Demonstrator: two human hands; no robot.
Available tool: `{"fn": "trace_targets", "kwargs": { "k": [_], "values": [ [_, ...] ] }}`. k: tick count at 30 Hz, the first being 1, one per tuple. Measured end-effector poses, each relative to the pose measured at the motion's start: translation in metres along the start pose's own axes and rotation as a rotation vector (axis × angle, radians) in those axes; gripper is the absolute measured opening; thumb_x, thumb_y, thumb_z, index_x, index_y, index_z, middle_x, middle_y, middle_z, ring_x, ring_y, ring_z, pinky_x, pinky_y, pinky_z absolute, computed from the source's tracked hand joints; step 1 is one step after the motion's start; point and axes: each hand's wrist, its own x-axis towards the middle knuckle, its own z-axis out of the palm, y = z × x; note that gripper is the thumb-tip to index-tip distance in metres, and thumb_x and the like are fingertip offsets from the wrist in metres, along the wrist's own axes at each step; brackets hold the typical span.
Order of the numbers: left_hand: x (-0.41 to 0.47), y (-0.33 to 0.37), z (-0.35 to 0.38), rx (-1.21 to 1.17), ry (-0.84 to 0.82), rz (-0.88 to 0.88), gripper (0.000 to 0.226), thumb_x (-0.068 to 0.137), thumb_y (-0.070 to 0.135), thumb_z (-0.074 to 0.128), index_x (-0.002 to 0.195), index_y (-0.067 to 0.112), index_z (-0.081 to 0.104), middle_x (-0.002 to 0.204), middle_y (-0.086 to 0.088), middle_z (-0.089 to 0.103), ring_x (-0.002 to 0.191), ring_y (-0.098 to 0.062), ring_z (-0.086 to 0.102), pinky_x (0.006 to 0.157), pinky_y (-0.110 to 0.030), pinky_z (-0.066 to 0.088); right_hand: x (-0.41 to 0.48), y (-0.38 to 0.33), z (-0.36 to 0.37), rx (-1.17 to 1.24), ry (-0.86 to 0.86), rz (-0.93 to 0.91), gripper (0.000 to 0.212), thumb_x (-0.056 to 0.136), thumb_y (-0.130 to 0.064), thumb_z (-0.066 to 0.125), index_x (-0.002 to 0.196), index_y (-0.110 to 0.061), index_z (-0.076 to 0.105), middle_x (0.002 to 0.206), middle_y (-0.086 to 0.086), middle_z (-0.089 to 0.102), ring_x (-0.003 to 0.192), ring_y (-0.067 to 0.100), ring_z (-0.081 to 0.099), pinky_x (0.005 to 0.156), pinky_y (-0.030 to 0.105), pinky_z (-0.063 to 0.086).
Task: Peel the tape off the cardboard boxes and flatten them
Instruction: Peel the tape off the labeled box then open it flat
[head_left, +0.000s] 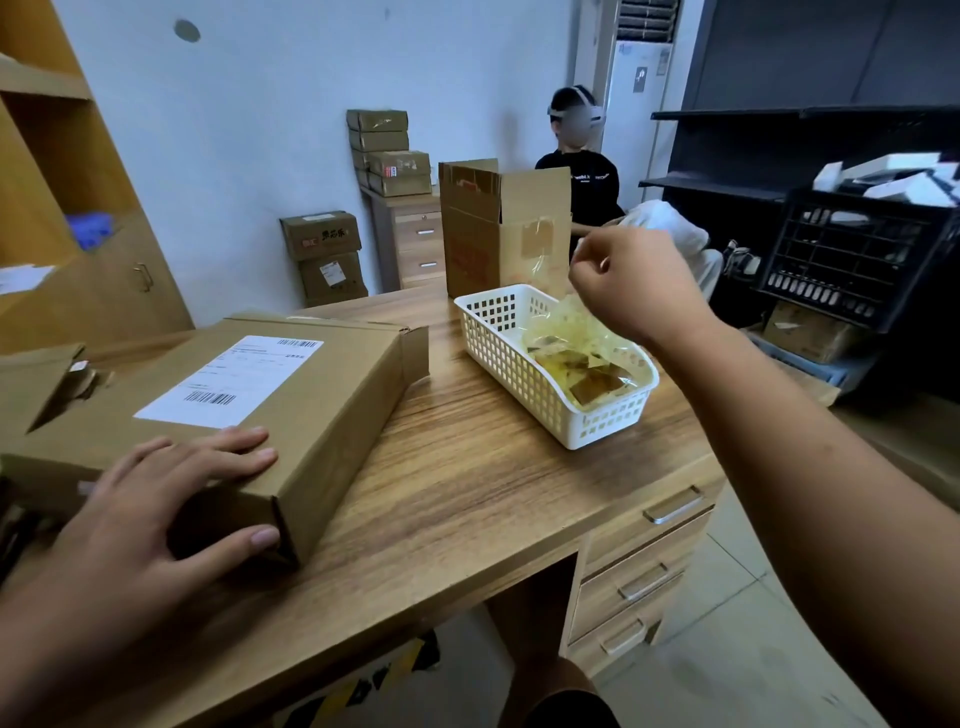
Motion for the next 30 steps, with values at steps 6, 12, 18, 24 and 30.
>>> {"fn": "trace_targets", "kwargs": {
  "k": [6,12,18,24,30],
  "values": [
    [0.000,-0.005,0.003,-0.010,0.001,0.000,0.056,0.075,0.069,0.065,0.127,0.051,0.057,0.142,0.025,0.054,0.134,-0.006,0.050,0.110,-0.063,0.035,-0.010,0.007,0.007,-0.131,-0.280,0.007,0.025,0.088,-0.013,0.055,0.096,-0.015,0.078,0.096,0.002,0.076,0.080,0.016,0.063,0.070,0.027,0.048],
    [0.000,-0.005,0.004,-0.010,0.008,0.003,0.056,0.075,0.068,0.065,0.127,0.051,0.057,0.142,0.024,0.054,0.134,-0.007,0.050,0.111,-0.064,0.034,-0.021,0.006,-0.002,-0.182,-0.547,0.031,0.046,0.085,-0.022,0.075,0.129,-0.019,0.065,0.130,0.006,0.064,0.103,0.020,0.062,0.079,0.027,0.047],
    [0.001,0.000,0.002,-0.005,0.011,0.005,0.055,0.074,0.068,0.066,0.126,0.052,0.057,0.142,0.025,0.054,0.135,-0.004,0.048,0.111,-0.062,0.034,-0.028,0.005,-0.005,-0.248,-0.660,0.023,0.058,0.097,-0.048,0.057,0.150,-0.027,0.045,0.147,0.005,0.051,0.139,0.023,0.036,0.101,0.035,0.038],
    [0.001,0.004,-0.001,0.006,0.013,0.002,0.055,0.074,0.069,0.065,0.125,0.054,0.056,0.142,0.028,0.052,0.133,0.001,0.047,0.112,-0.061,0.034,-0.033,0.007,-0.003,-0.241,-0.558,-0.042,0.053,0.099,-0.050,0.054,0.146,-0.025,0.051,0.146,0.003,0.053,0.140,0.026,0.030,0.113,0.045,0.033],
    [0.001,0.009,-0.003,0.041,-0.003,-0.005,0.059,0.073,0.072,0.064,0.128,0.056,0.052,0.143,0.033,0.049,0.135,0.004,0.044,0.113,-0.059,0.034,-0.034,0.004,-0.003,-0.173,-0.304,-0.138,0.045,0.093,-0.045,0.063,0.135,-0.027,0.062,0.142,-0.004,0.048,0.134,0.021,0.033,0.109,0.037,0.029]
  ]
}}
